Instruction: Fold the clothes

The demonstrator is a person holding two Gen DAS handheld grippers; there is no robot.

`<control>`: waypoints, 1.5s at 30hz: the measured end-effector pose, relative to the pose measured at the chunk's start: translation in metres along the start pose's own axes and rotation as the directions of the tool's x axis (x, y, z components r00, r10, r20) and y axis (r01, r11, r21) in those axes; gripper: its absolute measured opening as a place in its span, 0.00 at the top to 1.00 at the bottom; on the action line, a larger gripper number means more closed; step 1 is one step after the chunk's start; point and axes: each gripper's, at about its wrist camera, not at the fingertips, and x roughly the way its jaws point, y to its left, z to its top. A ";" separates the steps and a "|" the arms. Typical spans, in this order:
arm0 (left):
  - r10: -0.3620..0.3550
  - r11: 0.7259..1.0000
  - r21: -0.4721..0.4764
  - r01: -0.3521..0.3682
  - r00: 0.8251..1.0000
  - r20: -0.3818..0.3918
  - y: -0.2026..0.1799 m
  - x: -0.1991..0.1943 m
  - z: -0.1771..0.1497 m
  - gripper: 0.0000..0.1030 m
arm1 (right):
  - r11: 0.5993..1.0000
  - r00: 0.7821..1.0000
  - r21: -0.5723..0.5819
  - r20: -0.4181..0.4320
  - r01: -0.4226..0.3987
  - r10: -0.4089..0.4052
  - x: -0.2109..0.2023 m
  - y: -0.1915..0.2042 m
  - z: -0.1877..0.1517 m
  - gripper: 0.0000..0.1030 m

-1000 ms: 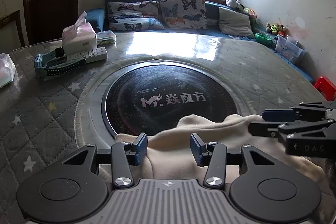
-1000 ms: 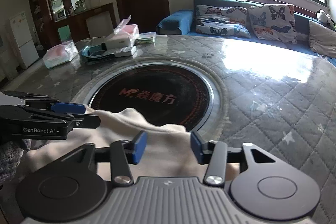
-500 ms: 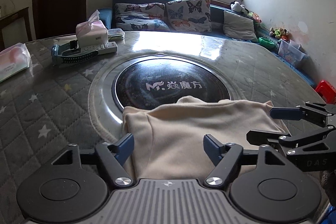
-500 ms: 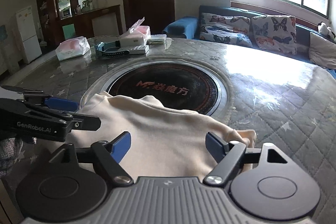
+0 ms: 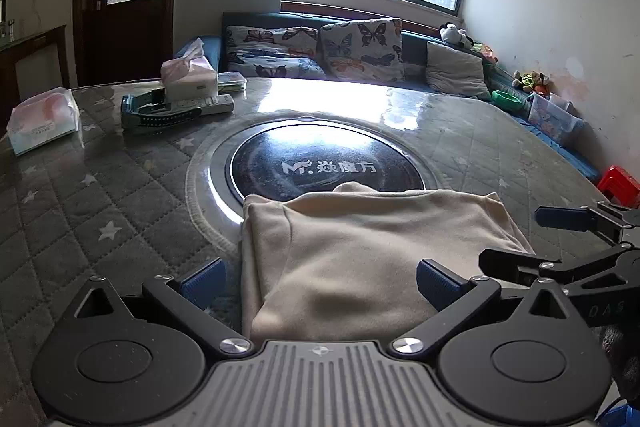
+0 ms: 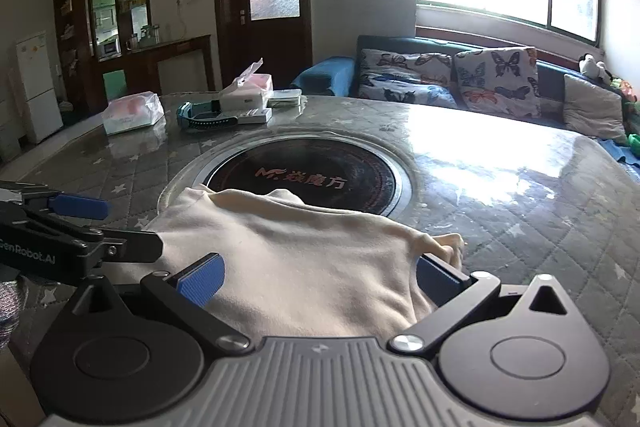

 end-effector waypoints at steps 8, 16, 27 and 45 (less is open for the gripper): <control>0.015 1.000 -0.014 -0.015 1.000 0.009 0.001 -0.010 -0.007 0.00 | 0.999 0.999 -0.006 0.025 0.035 -0.035 -0.009 0.004 -0.007 0.00; 0.008 1.000 -0.009 -0.008 0.999 0.033 -0.007 -0.022 -0.012 0.00 | 0.999 0.999 -0.006 0.016 0.036 -0.036 -0.017 0.009 -0.013 0.00; 0.039 0.999 0.003 -0.039 0.997 0.072 -0.013 -0.034 -0.017 0.00 | 0.994 0.995 0.045 0.010 0.103 -0.104 -0.025 0.010 -0.016 0.00; 0.098 0.994 -0.060 -0.094 0.994 0.056 0.018 -0.039 -0.020 0.00 | 0.986 0.999 -0.162 -0.014 -0.051 0.049 -0.013 0.059 -0.011 0.00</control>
